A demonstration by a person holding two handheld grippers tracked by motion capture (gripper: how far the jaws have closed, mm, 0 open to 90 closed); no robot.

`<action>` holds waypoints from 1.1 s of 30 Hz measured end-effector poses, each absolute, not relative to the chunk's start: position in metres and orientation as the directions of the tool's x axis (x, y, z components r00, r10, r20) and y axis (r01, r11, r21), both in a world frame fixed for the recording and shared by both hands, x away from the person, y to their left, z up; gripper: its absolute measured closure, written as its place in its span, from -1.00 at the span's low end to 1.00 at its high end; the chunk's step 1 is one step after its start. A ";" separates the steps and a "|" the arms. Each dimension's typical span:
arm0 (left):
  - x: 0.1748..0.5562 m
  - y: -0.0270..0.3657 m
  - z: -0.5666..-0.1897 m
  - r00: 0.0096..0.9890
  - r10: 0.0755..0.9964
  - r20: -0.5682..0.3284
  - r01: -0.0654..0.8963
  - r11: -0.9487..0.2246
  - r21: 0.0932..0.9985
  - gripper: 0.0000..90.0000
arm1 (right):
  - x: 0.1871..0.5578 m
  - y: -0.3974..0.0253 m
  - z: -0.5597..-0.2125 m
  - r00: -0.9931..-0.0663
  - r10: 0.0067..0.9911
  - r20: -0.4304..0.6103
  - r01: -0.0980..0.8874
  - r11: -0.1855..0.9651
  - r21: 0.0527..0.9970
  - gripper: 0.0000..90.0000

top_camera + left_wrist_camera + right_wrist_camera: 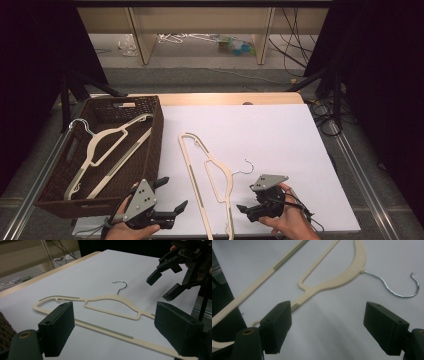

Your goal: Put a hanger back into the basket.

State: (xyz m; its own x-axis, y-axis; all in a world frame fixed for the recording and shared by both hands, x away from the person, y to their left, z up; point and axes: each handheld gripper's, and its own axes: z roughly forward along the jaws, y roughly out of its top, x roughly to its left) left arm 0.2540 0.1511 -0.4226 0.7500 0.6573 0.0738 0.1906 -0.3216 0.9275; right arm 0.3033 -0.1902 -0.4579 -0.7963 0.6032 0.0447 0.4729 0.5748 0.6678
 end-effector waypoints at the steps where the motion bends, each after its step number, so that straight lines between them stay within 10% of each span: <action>1: 0.254 0.149 -0.424 0.754 0.653 0.074 0.191 -0.326 0.926 -0.63 | 0.302 -0.187 -0.459 -0.798 0.601 0.044 0.474 0.580 0.662 -0.48; 18: 0.255 0.142 -0.437 0.778 0.623 0.075 0.212 -0.373 0.903 -0.64 | 0.301 -0.138 -0.478 -0.820 0.572 -0.007 0.481 0.696 0.533 -0.37; 33: 0.252 0.138 -0.438 0.782 0.618 0.080 0.203 -0.374 0.905 -0.61 | 0.330 -0.198 -0.463 -0.767 0.641 -0.005 0.587 0.705 0.398 0.34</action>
